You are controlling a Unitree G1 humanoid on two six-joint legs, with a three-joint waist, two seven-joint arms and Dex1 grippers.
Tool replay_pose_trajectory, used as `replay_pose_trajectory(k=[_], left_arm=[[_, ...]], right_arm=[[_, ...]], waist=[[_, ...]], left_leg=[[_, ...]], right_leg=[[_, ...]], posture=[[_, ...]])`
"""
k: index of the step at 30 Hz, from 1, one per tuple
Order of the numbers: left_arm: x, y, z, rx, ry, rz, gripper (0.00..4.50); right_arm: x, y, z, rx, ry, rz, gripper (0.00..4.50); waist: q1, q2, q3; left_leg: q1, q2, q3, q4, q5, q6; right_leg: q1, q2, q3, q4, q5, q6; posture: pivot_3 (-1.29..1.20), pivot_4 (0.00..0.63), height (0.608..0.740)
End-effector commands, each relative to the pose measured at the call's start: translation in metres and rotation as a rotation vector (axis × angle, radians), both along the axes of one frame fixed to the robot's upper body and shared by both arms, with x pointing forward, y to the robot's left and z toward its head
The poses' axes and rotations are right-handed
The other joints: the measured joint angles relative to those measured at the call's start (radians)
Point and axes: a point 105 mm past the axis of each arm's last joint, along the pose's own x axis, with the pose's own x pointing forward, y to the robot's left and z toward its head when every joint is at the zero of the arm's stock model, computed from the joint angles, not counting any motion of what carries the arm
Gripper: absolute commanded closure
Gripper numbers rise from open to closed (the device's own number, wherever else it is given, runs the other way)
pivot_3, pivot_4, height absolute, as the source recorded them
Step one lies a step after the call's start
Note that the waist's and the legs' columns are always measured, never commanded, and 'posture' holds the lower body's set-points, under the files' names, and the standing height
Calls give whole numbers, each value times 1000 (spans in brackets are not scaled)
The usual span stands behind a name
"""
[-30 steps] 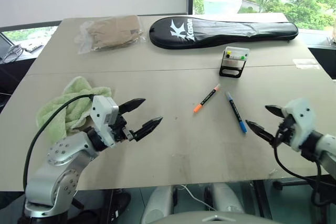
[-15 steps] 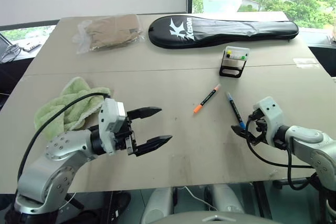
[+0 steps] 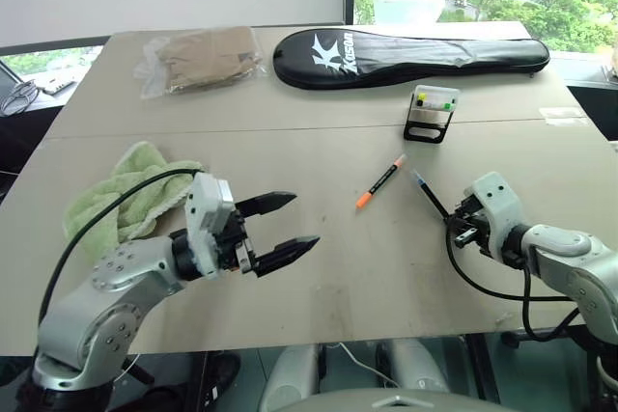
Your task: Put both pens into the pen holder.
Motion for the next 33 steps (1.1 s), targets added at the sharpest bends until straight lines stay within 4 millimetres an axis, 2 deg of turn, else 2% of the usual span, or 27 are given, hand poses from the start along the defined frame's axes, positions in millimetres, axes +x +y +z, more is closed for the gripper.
replay_pose_trajectory(k=[1,4,7,10,13,20,31,33], left_arm=[[11,-8,18,-151,193,25,0],[17,-18,19,-237,322,16,0],[26,-27,19,-310,401,41,0],[32,-37,25,-360,411,32,0],[29,-41,25,-346,411,10,0],[30,-39,26,-316,361,14,0],[29,-37,22,-230,228,26,0],[30,-36,19,-204,206,33,0]], right_arm=[[-9,29,45,266,-169,166,4472],[-17,43,74,437,-244,247,4472],[-28,58,86,477,-266,354,4472],[-36,68,85,480,-234,413,4472],[-35,68,82,444,-230,415,4472],[-28,65,83,446,-245,404,4472],[-18,53,67,332,-248,350,4472],[-13,49,71,397,-240,300,4472]], waist=[[4,0,0],[-6,0,0],[-6,0,0],[1,0,0],[-1,0,0],[-4,0,0],[-1,0,0],[-2,0,0]], left_leg=[[-1,0,-1,0,0,0],[-1,0,-1,1,0,0],[0,-1,0,1,0,0],[0,-1,-1,1,0,-1],[-1,-1,-1,1,1,-1],[-1,-1,-1,1,1,-1],[-1,-1,-1,1,1,-1],[-1,-1,0,1,1,-2]], right_leg=[[0,0,-1,0,0,0],[0,0,-1,1,0,0],[0,0,0,0,0,0],[0,0,-1,0,0,0],[0,0,-1,0,0,0],[0,0,-1,0,0,0],[0,0,-1,0,0,0],[0,0,0,0,0,0]], posture=[[0,150,740],[0,150,740],[0,150,740],[0,150,740],[0,150,740],[0,150,740],[0,150,740],[0,150,740]])
